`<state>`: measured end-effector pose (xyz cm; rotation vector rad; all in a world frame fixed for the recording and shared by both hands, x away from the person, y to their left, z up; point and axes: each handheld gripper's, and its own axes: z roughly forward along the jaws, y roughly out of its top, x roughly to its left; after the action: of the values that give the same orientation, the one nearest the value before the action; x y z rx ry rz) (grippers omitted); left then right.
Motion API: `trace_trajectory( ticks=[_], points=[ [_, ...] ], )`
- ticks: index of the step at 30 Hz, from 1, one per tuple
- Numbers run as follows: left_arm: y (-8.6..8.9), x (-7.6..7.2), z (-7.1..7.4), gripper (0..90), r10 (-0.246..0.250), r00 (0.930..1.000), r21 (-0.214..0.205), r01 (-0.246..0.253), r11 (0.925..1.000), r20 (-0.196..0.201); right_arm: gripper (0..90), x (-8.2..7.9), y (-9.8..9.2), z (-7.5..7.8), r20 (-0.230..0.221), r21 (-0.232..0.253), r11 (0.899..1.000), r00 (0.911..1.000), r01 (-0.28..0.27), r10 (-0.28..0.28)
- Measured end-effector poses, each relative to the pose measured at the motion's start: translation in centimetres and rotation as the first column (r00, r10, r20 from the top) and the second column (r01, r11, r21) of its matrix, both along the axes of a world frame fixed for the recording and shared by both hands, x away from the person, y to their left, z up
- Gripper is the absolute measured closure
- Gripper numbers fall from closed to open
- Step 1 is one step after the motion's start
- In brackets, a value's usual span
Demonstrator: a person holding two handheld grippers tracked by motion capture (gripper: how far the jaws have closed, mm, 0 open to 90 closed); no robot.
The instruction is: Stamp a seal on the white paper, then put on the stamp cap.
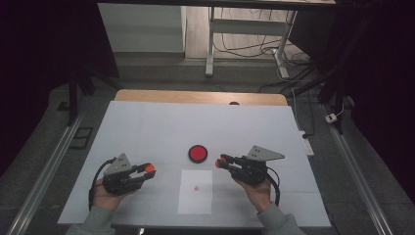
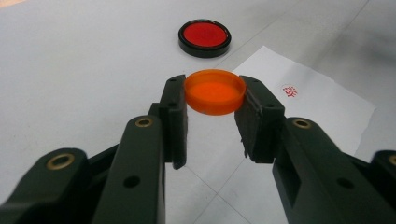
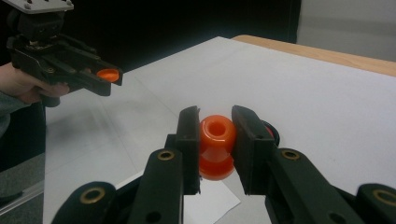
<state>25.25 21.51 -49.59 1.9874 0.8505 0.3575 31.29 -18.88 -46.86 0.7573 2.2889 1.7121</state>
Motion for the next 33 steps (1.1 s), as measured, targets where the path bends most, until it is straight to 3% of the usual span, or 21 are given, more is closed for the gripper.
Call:
trace_trajectory(
  ticks=[33],
  points=[
    [-2.9, 0.7, -0.1, 64.7, -0.068, 0.9976, 0.023, 0.068, 0.9974, -0.011, 73.3, -0.1, -0.2, -0.1, -0.003, 0.019, 1.0, 0.9998, -0.019, 0.019]
  ],
)
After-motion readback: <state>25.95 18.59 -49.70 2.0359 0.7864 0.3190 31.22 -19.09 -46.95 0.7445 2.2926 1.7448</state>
